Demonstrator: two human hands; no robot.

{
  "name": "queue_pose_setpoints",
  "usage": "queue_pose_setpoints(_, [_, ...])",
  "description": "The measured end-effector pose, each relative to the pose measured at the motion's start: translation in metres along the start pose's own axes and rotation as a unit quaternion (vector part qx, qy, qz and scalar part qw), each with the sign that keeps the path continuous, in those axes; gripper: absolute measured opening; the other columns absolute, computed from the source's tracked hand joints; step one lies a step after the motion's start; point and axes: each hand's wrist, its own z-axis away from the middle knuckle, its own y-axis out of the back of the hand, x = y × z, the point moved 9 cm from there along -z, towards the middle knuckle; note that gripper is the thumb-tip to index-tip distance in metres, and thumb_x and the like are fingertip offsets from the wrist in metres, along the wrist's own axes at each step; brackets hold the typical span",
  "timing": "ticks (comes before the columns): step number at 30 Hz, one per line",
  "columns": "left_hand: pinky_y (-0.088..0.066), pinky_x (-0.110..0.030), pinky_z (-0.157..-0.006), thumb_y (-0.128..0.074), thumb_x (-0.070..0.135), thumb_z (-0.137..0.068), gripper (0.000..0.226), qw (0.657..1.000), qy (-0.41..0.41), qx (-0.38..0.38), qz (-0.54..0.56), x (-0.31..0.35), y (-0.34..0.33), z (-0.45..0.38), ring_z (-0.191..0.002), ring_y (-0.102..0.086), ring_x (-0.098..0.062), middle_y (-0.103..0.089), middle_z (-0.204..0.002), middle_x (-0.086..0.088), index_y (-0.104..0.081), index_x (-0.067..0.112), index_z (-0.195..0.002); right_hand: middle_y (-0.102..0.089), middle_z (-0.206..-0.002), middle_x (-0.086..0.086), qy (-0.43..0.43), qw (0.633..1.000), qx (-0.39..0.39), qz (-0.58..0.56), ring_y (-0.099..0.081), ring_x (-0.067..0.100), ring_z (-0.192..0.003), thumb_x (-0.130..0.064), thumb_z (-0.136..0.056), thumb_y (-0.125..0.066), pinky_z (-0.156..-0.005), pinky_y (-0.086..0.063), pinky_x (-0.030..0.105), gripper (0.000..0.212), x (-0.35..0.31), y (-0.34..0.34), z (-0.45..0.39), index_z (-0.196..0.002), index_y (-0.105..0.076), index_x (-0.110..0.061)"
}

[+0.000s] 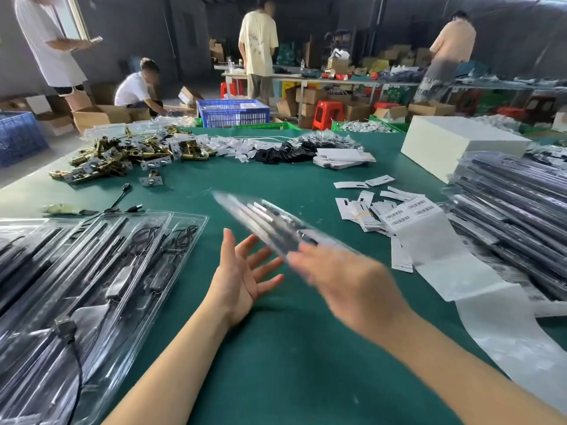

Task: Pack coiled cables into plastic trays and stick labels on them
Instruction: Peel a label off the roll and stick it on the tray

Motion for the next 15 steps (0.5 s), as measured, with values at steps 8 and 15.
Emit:
queue_pose_setpoints(8, [-0.054,-0.026,-0.050,-0.056,0.002,-0.091,0.007,0.997,-0.040,0.041,-0.057,0.003,0.013,0.000,-0.061,-0.068,-0.016,-0.074,-0.082,-0.010,-0.061,0.007,-0.093,0.022,-0.156,-0.019,-0.342,0.917,-0.185,-0.092,0.020,0.006,-0.143,-0.072,-0.057,-0.075,-0.119,0.005,0.042,0.113,0.034,-0.056,0.054,-0.141,0.000,-0.063])
queue_pose_setpoints(15, [-0.056,-0.030,-0.053,-0.059,0.002,-0.090,0.027,0.995,-0.066,0.039,-0.059,0.004,0.014,-0.003,-0.069,-0.068,-0.020,-0.071,-0.096,-0.013,-0.050,0.005,-0.116,-0.053,-0.137,0.004,-0.638,0.469,0.090,-0.604,-0.064,0.021,-0.111,-0.024,-0.081,-0.077,-0.101,-0.047,0.049,0.111,0.037,-0.082,0.090,-0.150,0.007,-0.044])
